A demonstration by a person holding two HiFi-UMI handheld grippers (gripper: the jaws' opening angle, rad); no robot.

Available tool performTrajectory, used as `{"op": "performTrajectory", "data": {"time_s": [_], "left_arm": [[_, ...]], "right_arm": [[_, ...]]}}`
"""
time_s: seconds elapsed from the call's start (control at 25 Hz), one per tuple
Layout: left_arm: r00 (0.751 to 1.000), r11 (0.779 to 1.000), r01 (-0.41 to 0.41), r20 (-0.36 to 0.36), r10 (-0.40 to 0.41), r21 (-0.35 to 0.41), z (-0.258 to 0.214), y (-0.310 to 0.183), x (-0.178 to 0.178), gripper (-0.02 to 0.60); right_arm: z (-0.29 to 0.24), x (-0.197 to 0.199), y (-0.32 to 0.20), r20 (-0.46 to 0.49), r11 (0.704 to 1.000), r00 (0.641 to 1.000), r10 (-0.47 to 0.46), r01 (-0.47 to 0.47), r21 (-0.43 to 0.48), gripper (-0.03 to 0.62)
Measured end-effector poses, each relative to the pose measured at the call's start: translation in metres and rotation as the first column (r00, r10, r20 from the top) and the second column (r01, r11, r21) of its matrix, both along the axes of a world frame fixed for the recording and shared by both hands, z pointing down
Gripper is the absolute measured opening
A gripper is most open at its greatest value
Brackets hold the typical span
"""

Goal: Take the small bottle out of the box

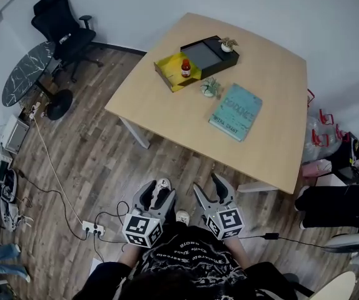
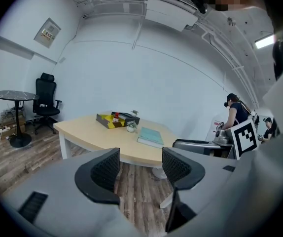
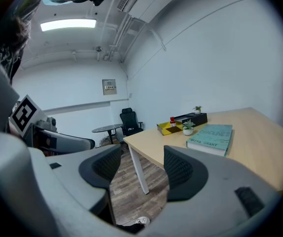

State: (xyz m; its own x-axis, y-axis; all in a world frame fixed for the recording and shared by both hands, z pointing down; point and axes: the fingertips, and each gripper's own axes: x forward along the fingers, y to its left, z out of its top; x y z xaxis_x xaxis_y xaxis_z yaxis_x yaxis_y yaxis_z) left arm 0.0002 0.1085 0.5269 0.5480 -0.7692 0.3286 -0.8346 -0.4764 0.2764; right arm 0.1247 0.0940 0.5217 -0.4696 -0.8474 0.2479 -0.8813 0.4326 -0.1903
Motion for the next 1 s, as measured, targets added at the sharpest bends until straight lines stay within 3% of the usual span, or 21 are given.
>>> {"op": "performTrajectory", "data": {"time_s": [0.36,1.0], "left_arm": [[0.999,0.999,-0.051,0.0,0.051,-0.004,0.009,-0.053,0.001,0.273],[0.984,0.985,-0.174,-0.03,0.174,-0.002,0.007,-0.22,-0.015,0.273]], "right_arm": [[0.005,-0.003,-0.046,-0.011,0.999,0.999,0.032,-0.032,-0.001,0.284],[0.002,-0.025,-0.197,-0.05,0.992,0.991,0.124,-0.126,-0.031,0.284]]}}
